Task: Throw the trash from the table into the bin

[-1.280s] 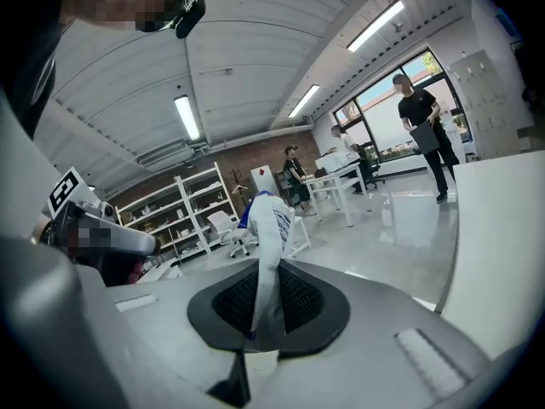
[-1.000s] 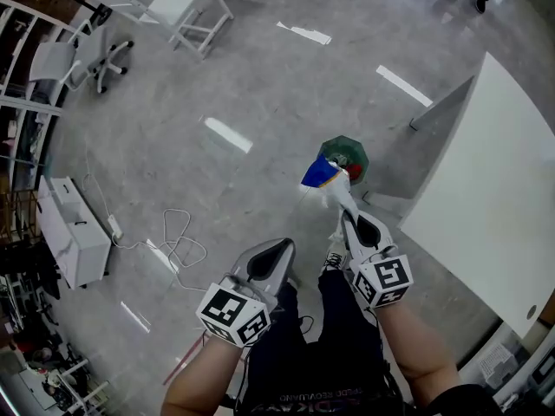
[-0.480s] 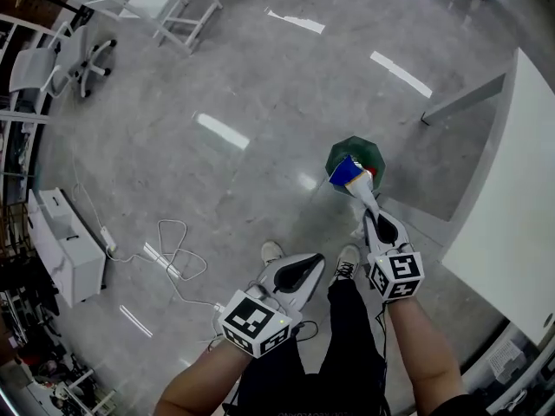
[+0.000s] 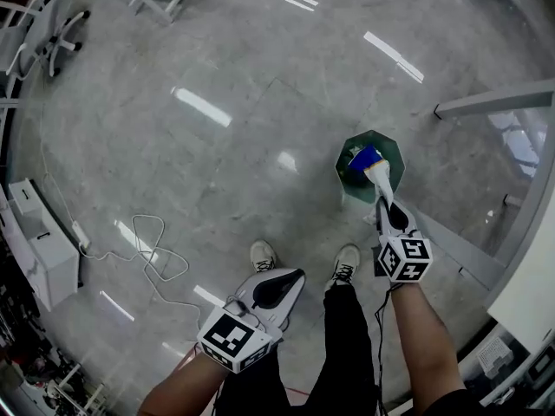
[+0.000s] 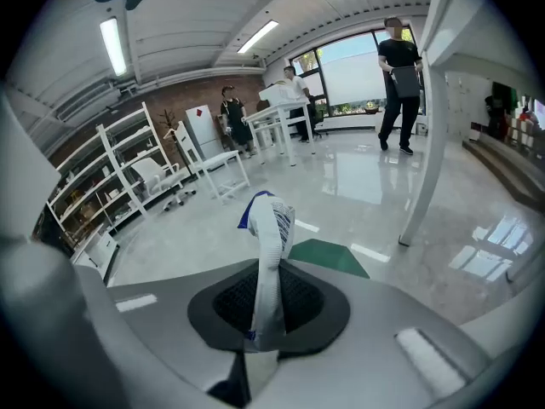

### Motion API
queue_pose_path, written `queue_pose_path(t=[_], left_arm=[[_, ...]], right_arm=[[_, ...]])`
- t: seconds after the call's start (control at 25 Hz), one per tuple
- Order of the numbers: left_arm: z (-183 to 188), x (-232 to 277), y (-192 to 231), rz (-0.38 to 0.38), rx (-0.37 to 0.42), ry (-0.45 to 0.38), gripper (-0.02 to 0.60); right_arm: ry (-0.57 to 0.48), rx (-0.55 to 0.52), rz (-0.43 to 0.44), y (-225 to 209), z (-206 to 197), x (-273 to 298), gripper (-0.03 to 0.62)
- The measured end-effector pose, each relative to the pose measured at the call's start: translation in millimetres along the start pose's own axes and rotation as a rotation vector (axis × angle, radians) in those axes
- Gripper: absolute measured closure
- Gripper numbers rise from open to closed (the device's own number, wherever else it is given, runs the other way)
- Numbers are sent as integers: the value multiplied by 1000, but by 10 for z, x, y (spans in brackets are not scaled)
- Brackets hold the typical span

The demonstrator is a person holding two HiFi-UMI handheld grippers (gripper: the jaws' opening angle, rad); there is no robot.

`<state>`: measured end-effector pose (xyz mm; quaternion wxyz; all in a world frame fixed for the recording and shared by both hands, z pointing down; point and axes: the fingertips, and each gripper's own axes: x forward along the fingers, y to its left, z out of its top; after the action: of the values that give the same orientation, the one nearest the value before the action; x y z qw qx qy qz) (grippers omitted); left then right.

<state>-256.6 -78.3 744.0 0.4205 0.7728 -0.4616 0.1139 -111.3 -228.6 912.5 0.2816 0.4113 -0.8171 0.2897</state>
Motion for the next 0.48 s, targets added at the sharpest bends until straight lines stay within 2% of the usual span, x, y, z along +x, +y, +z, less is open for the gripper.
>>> queue_pose_path(t=[0.28, 0.48], left_arm=[[-317, 225, 286, 15, -43, 0, 574], [-408, 290, 334, 16, -60, -8, 572]], right_arm=[[84, -27, -39, -324, -459, 539, 571], [155, 19, -49, -478, -721, 813, 569]])
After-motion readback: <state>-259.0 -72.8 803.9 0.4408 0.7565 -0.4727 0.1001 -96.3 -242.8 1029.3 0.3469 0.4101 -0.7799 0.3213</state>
